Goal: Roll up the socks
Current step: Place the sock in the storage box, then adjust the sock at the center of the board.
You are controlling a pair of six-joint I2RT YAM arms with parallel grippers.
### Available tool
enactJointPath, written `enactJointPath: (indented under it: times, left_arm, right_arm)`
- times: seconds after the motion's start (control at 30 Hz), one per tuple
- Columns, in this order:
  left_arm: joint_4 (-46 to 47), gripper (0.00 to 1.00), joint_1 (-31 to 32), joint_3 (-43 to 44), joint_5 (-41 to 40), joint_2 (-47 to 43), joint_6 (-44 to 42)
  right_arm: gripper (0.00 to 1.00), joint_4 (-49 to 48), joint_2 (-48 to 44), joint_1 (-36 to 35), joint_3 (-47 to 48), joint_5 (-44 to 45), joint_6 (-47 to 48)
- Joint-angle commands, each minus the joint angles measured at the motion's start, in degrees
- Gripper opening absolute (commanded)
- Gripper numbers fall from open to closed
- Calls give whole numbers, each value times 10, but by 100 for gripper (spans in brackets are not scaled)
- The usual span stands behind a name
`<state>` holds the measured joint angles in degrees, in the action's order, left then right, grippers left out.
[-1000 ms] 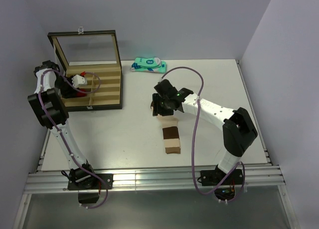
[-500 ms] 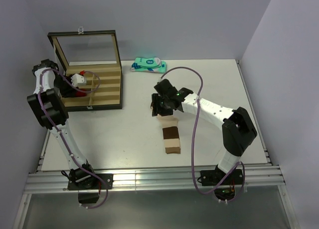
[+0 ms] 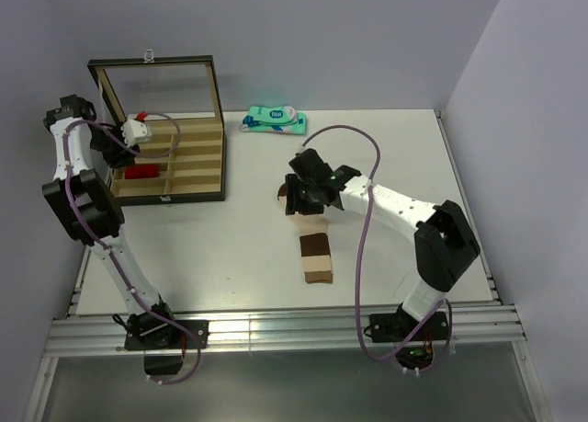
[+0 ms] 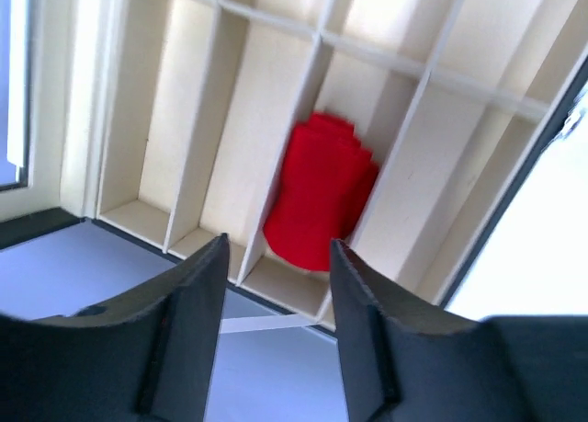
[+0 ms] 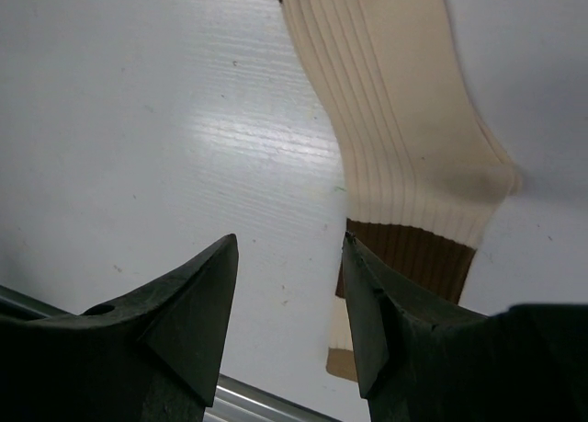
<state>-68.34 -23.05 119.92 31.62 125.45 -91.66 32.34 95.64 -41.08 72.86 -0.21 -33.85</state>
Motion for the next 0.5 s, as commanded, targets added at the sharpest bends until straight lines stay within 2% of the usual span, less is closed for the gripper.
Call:
enactJointPath:
  times: [0.0,0.1,0.13,0.17,0.2,0.23,0.3,0.37,0.47]
  left_arm:
    - [-1,51,7,17,89,-68,112]
    - [59,49,42,-55,116,-146,211]
    - [88,49,52,-125,118,-174,236]
    - [135,51,72,-169,113,-235,314]
    - [226,52,84,-212,101,-265,350]
    - [261,53,99,-284,75,-291,371]
    - [320,54,148,-355,51,-351,422]
    - [313,55,189,-360,65,-367,469]
    - [248,53,220,-324,107,-341,502]
  right_arm:
    - [57,-11,-48,6,-25,47,-22]
    - [56,-3,-85,6,-72,81,-59]
    - [56,-4,-108,6,-104,86,-67]
    - [56,-6,-120,4,-122,95,-85]
    - [56,-11,-130,3,-140,97,-94]
    - [55,-15,-141,1,-175,99,-110]
    - [54,-22,-164,-8,-218,105,-134]
    - [54,-24,-165,-22,-230,114,-148]
    - [54,1,-134,-79,-202,159,-162]
